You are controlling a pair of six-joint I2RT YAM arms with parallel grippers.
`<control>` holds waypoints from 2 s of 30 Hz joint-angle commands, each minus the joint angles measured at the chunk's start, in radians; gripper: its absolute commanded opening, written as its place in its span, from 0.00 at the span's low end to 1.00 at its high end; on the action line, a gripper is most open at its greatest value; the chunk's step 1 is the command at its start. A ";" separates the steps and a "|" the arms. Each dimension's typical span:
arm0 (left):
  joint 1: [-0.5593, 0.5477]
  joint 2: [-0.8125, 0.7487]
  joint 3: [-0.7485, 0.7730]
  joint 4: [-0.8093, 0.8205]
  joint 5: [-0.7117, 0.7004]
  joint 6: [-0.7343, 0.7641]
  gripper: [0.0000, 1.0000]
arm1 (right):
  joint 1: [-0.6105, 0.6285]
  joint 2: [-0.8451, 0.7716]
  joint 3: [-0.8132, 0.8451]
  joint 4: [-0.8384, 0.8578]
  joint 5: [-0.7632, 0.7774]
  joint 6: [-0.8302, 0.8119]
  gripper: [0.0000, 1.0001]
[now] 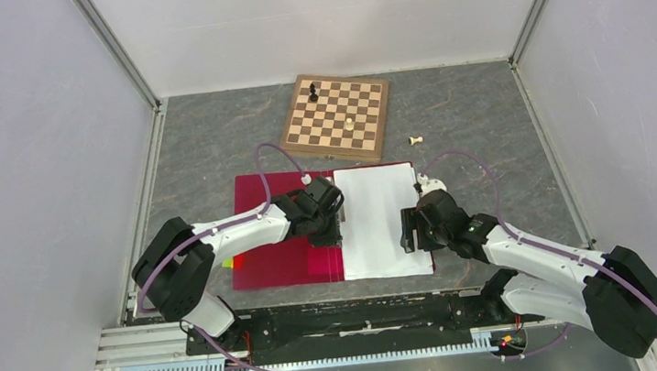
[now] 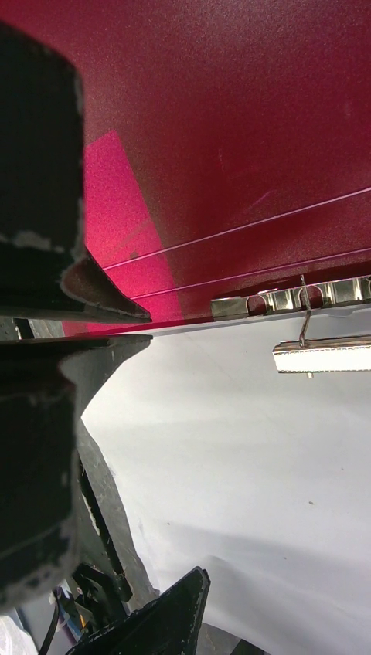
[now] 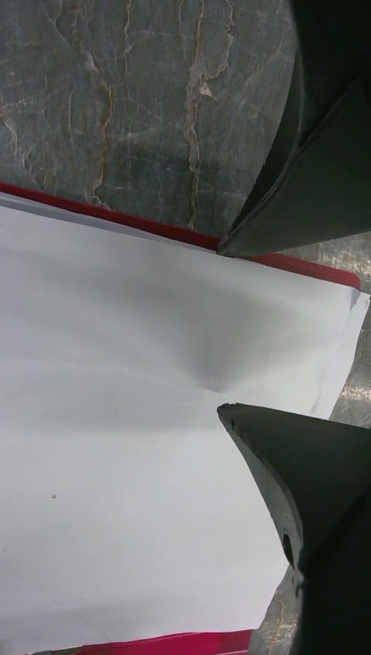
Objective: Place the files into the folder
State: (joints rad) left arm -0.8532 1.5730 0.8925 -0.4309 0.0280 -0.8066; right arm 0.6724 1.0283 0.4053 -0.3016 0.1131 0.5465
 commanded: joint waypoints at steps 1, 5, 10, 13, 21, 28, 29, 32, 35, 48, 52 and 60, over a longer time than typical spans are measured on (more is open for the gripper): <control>-0.004 -0.018 -0.004 0.032 -0.005 -0.039 0.16 | 0.011 0.006 0.004 0.012 0.036 0.020 0.73; -0.004 -0.023 -0.001 0.028 -0.008 -0.037 0.16 | 0.012 0.005 0.008 0.000 0.046 0.018 0.73; -0.003 -0.044 0.029 -0.014 -0.037 -0.016 0.16 | 0.011 -0.019 0.049 -0.062 0.113 -0.004 0.81; 0.011 -0.074 0.060 -0.058 -0.073 0.007 0.18 | 0.012 -0.028 0.114 -0.112 0.143 -0.034 0.82; 0.138 -0.208 0.082 -0.152 -0.103 0.058 0.22 | 0.092 0.135 0.301 -0.053 0.146 -0.047 0.73; 0.241 -0.312 0.067 -0.209 -0.087 0.092 0.23 | 0.194 0.410 0.541 -0.009 0.184 -0.058 0.64; 0.249 -0.324 0.061 -0.212 -0.085 0.095 0.23 | 0.204 0.446 0.570 -0.002 0.187 -0.059 0.63; 0.265 -0.347 0.044 -0.222 -0.076 0.101 0.23 | 0.219 0.551 0.651 0.005 0.189 -0.061 0.58; 0.277 -0.370 0.028 -0.226 -0.071 0.104 0.23 | 0.229 0.632 0.705 0.004 0.187 -0.057 0.53; 0.313 -0.409 0.013 -0.241 -0.050 0.128 0.23 | 0.239 0.777 0.800 0.008 0.213 -0.047 0.39; 0.316 -0.414 0.010 -0.242 -0.047 0.129 0.23 | 0.239 0.792 0.803 -0.001 0.233 -0.044 0.35; 0.318 -0.414 0.007 -0.243 -0.043 0.126 0.23 | 0.239 0.815 0.798 0.003 0.216 -0.044 0.31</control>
State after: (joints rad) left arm -0.5442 1.1824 0.9092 -0.6762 -0.0246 -0.7113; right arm 0.9062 1.8343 1.1709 -0.3107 0.3122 0.4969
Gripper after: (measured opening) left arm 0.226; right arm 0.313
